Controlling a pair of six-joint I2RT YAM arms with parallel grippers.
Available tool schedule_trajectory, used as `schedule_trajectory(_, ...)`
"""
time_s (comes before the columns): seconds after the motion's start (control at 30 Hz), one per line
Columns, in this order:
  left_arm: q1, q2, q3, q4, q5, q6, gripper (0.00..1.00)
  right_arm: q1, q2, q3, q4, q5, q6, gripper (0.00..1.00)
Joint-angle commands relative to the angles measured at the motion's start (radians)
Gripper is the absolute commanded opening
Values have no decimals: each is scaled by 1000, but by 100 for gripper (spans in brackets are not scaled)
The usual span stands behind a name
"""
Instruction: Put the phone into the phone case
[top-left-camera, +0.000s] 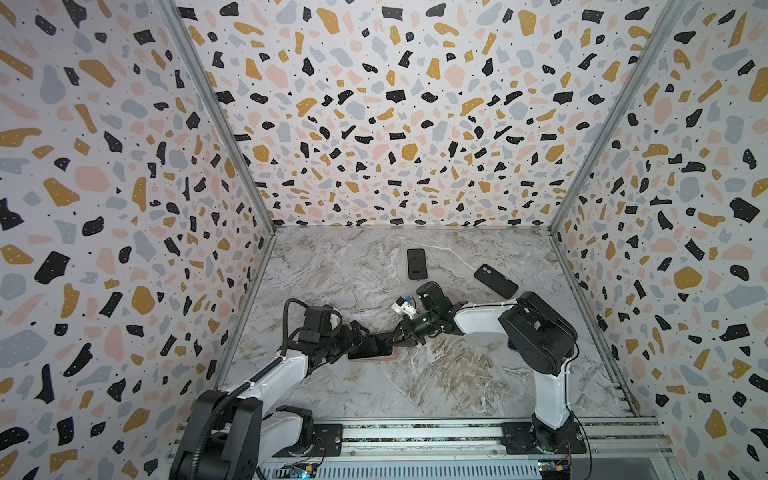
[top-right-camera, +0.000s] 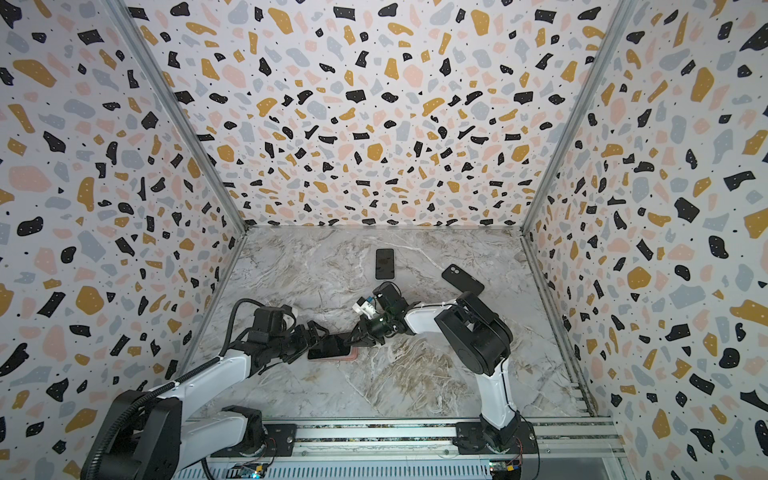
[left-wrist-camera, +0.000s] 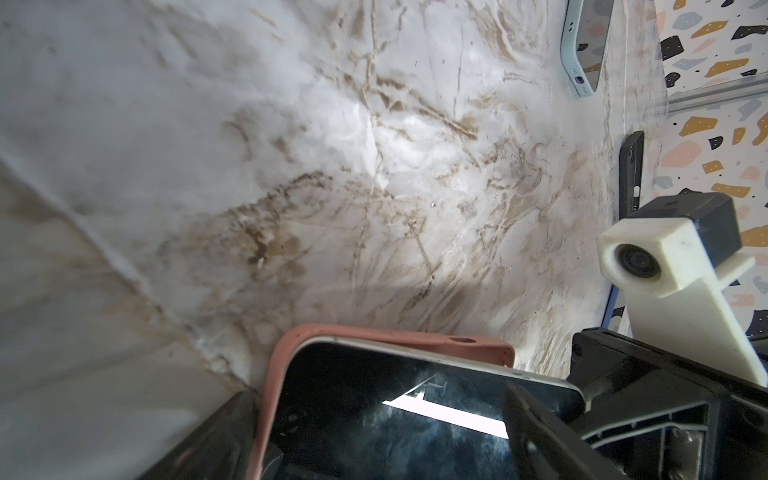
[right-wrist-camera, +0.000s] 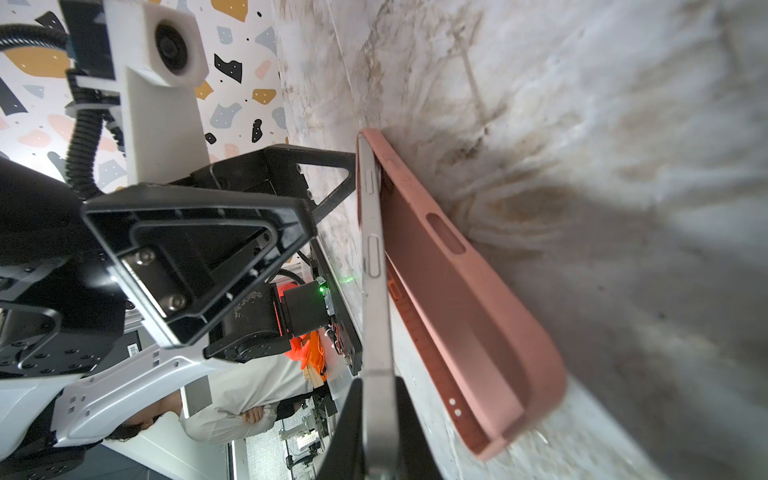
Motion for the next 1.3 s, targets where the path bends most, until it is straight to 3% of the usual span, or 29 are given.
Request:
schedule_trajectory(0.0,-1,-1,-21,6,16,-3,94,34,40,-4,-108,37,-21,0)
schedule_trajectory(1.27,-63,-65,-73,118,27,-101,95,67,25,-26,-49,161,43,1)
